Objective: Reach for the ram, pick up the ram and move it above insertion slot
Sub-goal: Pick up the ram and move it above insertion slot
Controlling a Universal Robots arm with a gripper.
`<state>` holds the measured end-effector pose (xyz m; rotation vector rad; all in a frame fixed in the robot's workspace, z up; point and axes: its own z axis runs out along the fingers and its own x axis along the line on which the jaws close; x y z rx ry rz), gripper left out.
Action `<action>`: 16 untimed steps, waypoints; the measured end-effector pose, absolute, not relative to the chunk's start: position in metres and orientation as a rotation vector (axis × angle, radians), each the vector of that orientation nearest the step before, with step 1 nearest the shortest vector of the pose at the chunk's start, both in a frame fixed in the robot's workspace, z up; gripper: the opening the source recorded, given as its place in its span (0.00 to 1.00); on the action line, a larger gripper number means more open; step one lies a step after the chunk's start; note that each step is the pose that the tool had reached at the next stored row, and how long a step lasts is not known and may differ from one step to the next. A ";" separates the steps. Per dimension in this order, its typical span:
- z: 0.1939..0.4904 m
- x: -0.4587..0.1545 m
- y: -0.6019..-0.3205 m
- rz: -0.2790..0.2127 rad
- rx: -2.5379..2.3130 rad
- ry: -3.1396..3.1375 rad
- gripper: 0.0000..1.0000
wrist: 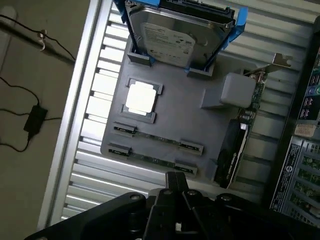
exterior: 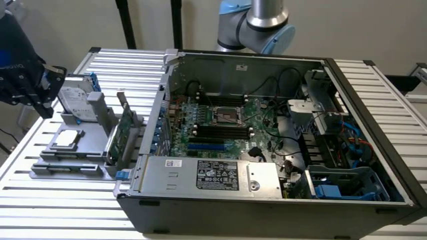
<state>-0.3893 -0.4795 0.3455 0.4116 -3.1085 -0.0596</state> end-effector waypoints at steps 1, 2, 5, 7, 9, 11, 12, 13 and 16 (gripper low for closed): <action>0.345 -0.389 -0.479 -0.059 0.439 -3.104 0.11; 0.345 -0.389 -0.479 -0.059 0.468 -3.100 0.11; 0.345 -0.389 -0.480 -0.059 0.554 -3.085 0.11; 0.345 -0.389 -0.480 -0.059 0.609 -3.073 0.11; 0.345 -0.389 -0.480 -0.059 0.665 -3.061 0.11; 0.345 -0.389 -0.479 -0.058 0.719 -3.048 0.11; 0.345 -0.389 -0.480 -0.058 0.747 -3.041 0.11; 0.344 -0.389 -0.480 -0.058 0.775 -3.034 0.11; 0.344 -0.389 -0.480 -0.058 0.858 -3.010 0.11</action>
